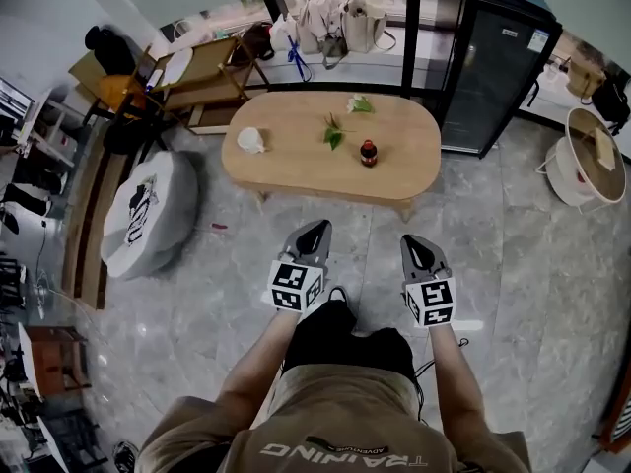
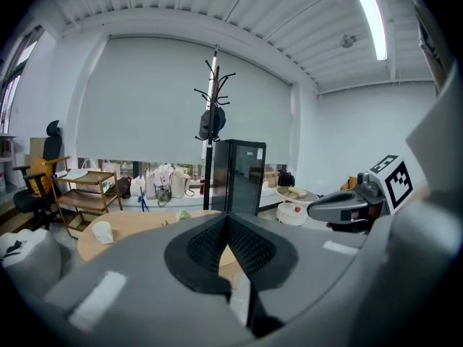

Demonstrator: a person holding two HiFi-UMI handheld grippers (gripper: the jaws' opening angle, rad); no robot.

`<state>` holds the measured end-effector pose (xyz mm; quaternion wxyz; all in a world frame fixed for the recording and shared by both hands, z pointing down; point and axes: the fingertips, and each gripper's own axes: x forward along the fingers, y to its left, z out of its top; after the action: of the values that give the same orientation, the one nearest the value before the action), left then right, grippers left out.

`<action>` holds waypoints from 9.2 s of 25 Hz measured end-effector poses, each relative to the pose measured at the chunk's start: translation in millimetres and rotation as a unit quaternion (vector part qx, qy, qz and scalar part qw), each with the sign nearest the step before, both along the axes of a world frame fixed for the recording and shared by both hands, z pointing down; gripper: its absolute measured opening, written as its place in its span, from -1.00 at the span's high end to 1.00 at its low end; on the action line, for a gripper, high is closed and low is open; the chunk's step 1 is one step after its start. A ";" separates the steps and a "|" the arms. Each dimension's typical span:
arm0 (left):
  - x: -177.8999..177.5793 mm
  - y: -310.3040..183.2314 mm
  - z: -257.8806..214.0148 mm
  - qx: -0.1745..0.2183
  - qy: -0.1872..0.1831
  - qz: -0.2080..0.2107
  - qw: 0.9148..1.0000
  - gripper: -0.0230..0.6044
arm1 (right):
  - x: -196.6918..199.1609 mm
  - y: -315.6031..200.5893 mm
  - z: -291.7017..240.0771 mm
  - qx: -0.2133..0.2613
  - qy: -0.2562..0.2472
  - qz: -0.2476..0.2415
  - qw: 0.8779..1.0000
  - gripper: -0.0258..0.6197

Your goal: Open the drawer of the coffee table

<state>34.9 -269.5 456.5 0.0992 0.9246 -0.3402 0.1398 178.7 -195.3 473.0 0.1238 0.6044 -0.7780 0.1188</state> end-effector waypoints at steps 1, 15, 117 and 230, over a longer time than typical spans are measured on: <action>-0.3 -2.2 14.2 -0.004 0.003 -0.003 1.000 0.96 | -2.5 -3.1 12.7 -0.002 -0.002 -0.001 1.000 0.91; -12.9 -62.1 217.9 0.018 -0.003 -0.029 0.999 0.96 | -7.5 -63.5 229.6 0.001 -0.031 -0.005 0.999 0.91; -26.1 -88.0 409.7 0.076 0.000 -0.039 0.996 0.96 | -57.7 -159.6 532.1 0.094 -0.198 -0.197 0.956 0.39; -26.7 -148.6 -200.6 0.043 0.064 0.030 0.997 0.96 | -41.9 -151.1 -260.6 0.160 0.024 0.030 0.986 0.90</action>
<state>8.2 -418.1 255.9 0.0772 0.9447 -0.3112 0.0682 136.7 -346.4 212.4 0.0409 0.6420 -0.7654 -0.0184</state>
